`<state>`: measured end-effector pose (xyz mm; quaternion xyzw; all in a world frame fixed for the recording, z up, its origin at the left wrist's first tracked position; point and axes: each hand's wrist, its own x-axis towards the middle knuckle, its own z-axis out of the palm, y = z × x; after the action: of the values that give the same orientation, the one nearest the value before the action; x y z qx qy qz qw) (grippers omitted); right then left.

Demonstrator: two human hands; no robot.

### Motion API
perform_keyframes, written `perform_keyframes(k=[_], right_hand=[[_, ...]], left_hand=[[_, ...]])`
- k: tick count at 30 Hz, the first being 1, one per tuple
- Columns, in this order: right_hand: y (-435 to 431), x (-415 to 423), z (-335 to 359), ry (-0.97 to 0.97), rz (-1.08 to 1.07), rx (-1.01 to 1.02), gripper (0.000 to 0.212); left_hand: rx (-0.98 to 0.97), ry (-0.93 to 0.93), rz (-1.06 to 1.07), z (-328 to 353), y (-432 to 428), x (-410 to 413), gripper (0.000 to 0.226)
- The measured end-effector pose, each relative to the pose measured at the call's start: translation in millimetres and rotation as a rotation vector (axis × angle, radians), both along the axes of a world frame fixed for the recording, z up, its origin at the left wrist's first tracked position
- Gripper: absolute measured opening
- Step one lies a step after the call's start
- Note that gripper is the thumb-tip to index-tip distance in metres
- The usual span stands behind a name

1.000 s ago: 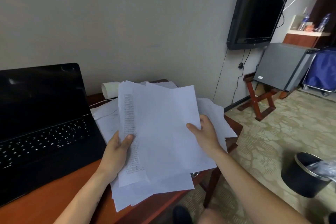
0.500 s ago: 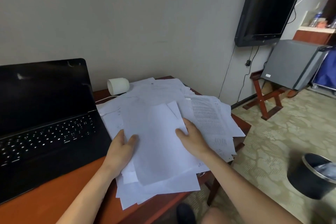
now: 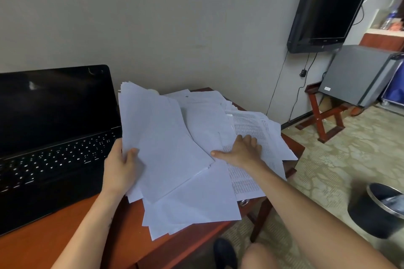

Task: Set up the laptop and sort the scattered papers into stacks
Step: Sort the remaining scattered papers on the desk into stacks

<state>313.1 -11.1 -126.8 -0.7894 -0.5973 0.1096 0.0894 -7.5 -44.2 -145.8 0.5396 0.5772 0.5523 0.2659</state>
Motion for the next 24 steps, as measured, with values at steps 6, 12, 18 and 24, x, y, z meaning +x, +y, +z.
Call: perform_keyframes(k=[6,12,18,24], right_hand=[[17,1,8,0.072,-0.021,-0.101,0.134],[19,5,4,0.185,-0.030,-0.086,0.139],[23,4,8,0.226,-0.035,-0.009,0.134],[24,4,7,0.190,0.009,0.116,0.100]], left_hand=[[0.008,0.031,0.022,-3,4,-5,0.019],[0.021,0.037,0.014,-6,6,-4,0.020],[0.029,0.057,-0.003,-9,7,-6,0.026],[0.042,0.065,-0.010,-10,8,-6,0.027]])
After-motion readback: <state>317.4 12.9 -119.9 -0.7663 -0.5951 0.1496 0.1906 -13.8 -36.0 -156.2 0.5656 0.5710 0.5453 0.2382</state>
